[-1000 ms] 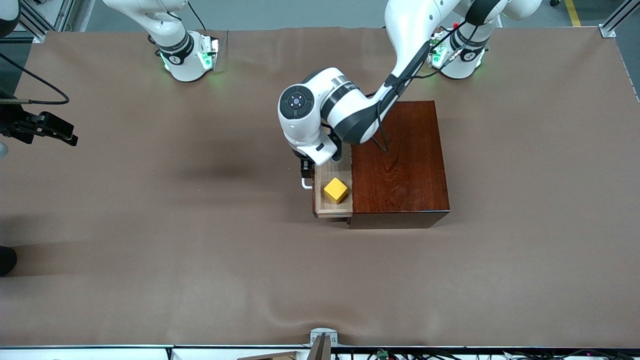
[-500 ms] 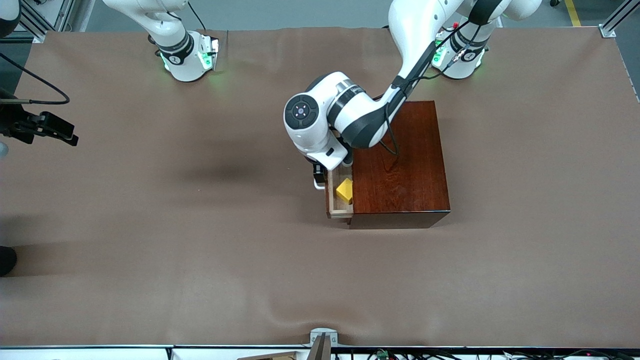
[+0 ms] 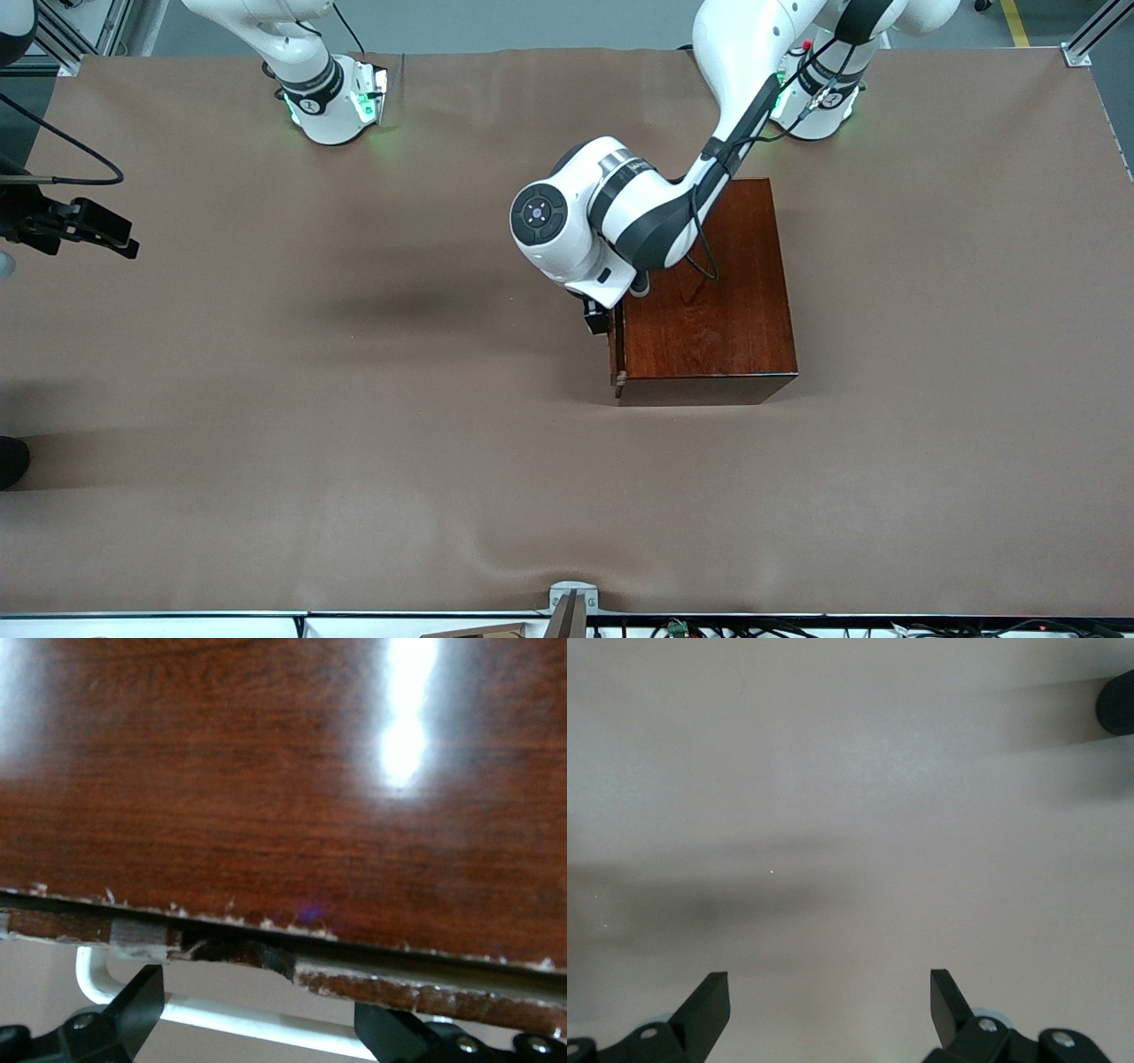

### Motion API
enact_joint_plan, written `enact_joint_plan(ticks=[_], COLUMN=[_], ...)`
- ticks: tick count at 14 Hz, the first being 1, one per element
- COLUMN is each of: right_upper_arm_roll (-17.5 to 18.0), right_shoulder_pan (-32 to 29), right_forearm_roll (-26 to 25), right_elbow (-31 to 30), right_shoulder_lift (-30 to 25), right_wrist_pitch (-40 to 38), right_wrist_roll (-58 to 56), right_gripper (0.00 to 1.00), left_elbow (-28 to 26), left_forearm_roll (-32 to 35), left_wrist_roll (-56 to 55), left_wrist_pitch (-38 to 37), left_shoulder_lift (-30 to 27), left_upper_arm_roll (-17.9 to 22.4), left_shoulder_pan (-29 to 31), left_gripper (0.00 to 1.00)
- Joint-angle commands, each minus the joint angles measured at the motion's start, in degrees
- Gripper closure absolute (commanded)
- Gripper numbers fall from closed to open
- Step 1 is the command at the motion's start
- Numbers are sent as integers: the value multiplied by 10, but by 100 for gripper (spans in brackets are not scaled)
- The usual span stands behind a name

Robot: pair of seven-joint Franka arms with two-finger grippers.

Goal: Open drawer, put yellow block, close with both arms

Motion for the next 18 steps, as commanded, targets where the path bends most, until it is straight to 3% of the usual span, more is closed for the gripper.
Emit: enact_joint_plan(ticks=[1,10,14,18], right_upper_arm_roll=[8,8,8,8], right_shoulder_pan=[-9,-9,-9,-9], right_forearm_roll=[-1,-1,-1,-1], right_elbow=[4,4,4,4], right_shoulder_lift=[-4,-4,-4,-4], right_wrist_pitch=[-4,-5,-5,-5], right_wrist_roll=[2,2,2,1], right_gripper=[0,0,0,0], left_elbow=[-9,-1,4,0], left_forearm_roll=[29,34,34,31], left_wrist_roll=[-8,-11,5,101], left_wrist_pitch=[-22,-22,-8,-5], left_shoulder_lift=[-17,-28,-70,-110], left_upper_arm_roll=[8,2,0,5], left_shoulder_pan=[6,-5,-6,11], left_gripper=[0,0,0,0])
